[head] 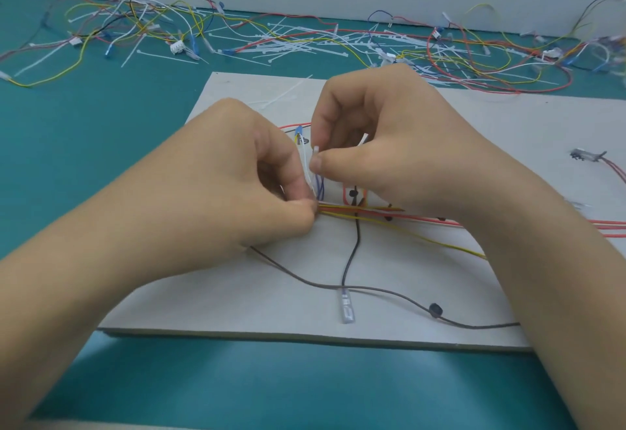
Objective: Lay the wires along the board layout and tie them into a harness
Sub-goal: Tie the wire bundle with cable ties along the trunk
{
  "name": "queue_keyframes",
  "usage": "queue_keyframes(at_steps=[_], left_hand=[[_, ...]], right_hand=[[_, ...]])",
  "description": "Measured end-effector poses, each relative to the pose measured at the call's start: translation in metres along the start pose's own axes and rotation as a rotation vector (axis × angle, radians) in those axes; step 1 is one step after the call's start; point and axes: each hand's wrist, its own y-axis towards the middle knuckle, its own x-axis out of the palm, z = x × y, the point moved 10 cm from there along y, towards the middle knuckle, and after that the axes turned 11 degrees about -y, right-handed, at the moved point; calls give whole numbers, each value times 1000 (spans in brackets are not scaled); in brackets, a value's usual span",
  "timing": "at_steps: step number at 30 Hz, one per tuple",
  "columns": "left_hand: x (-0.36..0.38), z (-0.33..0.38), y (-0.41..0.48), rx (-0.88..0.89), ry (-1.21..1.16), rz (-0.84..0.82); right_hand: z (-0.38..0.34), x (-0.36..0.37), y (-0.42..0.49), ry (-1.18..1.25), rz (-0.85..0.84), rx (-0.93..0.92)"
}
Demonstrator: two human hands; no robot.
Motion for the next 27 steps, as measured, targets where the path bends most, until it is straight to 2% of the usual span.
queue_keyframes(at_steps=[8, 20, 24, 27], left_hand=[[2, -9, -5, -31, -209, 28], [-5, -13, 3, -85, -293, 142], [-8, -2, 12, -40, -297, 92], [-3, 0, 23, -51, -289, -29]], right_hand=[[3, 2, 0, 1, -19, 23], [5, 7, -1, 2, -66, 59], [4, 7, -3, 15, -71, 68], [4, 7, -2, 32, -71, 70]])
